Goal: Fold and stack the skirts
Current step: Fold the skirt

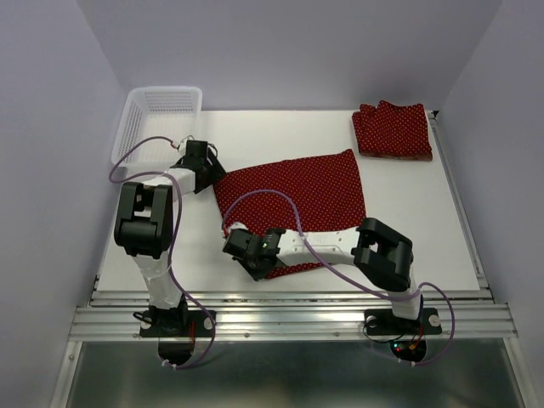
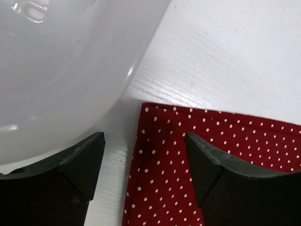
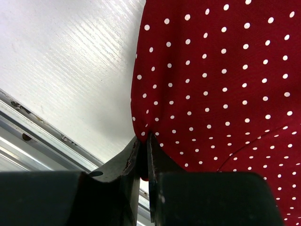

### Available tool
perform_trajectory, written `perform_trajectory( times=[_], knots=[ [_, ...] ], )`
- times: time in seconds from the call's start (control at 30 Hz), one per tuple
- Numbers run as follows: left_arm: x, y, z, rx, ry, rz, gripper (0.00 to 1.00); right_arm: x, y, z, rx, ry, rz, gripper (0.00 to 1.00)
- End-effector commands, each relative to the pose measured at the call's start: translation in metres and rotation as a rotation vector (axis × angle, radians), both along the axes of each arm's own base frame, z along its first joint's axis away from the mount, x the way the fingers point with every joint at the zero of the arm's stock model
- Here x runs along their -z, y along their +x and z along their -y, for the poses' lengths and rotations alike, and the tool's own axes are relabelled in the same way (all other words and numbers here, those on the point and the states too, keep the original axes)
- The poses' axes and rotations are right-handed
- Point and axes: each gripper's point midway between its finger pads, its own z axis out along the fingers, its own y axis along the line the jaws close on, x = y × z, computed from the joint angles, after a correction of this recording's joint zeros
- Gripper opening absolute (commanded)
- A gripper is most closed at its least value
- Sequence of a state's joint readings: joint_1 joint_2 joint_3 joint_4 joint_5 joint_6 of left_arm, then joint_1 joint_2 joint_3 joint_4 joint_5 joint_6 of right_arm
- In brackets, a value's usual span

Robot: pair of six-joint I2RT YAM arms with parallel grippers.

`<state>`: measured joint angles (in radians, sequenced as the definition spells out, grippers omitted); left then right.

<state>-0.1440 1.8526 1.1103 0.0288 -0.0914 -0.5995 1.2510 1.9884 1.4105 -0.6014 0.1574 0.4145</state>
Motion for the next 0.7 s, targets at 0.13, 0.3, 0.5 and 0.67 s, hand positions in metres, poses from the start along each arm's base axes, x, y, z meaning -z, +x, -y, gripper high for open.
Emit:
perform_trajectory(
  times=[0.13,0.3,0.5,0.67],
  knots=[
    [0.006,0.017,0.003,0.036,0.021,0.003,0.59,-0.016,-0.002,-0.005,-0.006,0.045,0.024,0.12],
    [0.007,0.019,0.006,0.067,0.025,-0.004,0.27,-0.016,-0.002,-0.001,-0.002,0.044,0.026,0.12],
    [0.000,0.017,0.008,0.083,0.019,0.011,0.00,-0.020,-0.004,-0.003,-0.011,0.065,0.023,0.12],
    [-0.034,0.014,0.002,0.042,0.027,0.079,0.00,-0.029,-0.009,-0.009,-0.042,0.115,0.009,0.09]
  ],
)
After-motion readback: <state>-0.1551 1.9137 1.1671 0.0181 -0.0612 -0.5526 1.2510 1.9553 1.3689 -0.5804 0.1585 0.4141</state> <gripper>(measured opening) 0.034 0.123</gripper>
